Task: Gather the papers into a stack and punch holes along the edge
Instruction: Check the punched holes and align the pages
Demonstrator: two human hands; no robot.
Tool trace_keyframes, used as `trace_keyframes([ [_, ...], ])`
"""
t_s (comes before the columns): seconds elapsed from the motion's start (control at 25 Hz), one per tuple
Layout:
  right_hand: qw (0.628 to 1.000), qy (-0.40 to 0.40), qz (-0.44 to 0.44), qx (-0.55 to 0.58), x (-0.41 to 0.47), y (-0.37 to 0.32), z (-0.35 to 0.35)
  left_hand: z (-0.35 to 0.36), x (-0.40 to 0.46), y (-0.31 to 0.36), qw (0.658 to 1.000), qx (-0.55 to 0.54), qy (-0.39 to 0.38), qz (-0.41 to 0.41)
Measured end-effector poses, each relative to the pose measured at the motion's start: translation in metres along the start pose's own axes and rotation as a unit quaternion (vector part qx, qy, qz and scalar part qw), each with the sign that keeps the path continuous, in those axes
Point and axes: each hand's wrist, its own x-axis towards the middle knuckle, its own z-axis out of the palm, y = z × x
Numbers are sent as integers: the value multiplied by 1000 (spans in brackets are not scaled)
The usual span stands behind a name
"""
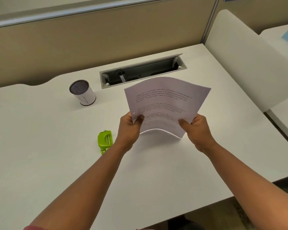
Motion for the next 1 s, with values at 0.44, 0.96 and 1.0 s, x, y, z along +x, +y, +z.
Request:
trace_keyframes([
  [0.44, 1000, 0, 6, -15, -5, 7, -1, 2, -4, -12, 1000, 6, -6, -10],
  [0.96, 999, -14, 24, -18, -2, 13, -6, 2, -1, -15, 999, 15, -33, -19],
  [1.0, 999, -16, 27, -15, -2, 13, -8, 1, 0, -14, 999, 11, -34, -21],
])
